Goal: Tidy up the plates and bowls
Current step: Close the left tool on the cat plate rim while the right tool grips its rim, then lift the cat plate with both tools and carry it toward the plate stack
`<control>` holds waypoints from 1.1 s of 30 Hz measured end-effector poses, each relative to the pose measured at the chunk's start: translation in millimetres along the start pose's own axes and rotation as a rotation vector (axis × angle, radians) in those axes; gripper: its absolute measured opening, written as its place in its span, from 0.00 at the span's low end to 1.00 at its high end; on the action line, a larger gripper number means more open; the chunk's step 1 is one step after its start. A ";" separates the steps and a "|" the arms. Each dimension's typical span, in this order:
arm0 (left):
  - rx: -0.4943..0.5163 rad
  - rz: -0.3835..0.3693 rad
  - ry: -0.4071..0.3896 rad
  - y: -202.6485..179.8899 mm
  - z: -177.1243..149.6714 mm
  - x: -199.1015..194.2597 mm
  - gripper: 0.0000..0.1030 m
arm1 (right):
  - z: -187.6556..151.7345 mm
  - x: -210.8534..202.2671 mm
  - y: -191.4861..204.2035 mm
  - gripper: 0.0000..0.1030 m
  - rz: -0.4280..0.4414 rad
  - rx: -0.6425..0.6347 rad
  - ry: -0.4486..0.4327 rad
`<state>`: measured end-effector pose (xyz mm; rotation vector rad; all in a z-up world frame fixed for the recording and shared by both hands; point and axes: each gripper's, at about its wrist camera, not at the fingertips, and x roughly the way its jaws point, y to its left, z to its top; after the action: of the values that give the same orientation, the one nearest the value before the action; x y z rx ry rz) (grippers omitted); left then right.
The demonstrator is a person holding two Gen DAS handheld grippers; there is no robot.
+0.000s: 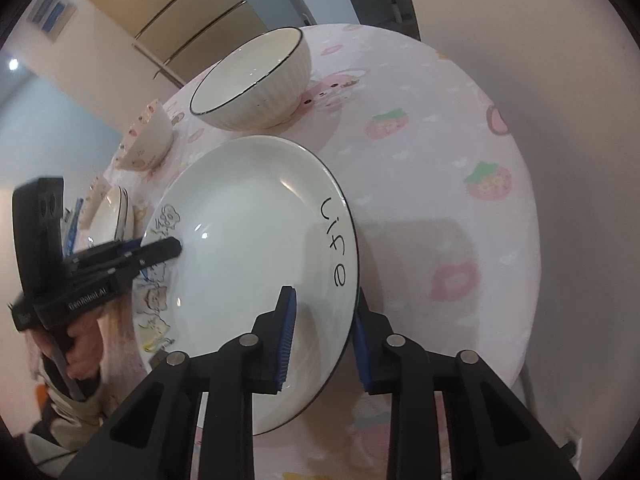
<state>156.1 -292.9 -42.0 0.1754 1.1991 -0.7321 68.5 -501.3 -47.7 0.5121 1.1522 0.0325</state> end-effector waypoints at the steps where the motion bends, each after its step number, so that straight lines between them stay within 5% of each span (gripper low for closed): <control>1: 0.000 0.000 0.001 -0.4 0.1 -1.4 0.23 | 0.5 -0.1 -0.2 0.28 0.000 0.006 0.002; 22: 0.035 0.045 -0.088 -10.7 -20.6 -57.9 0.22 | -0.7 -47.4 25.8 0.28 -0.023 -0.022 -0.090; 33: 0.004 0.072 -0.148 3.1 -36.6 -100.7 0.22 | -6.2 -45.2 54.7 0.28 -0.001 -0.066 -0.066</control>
<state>112.5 -230.0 33.0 0.1640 1.0453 -0.6732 56.9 -463.4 11.5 0.4511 1.0832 0.0519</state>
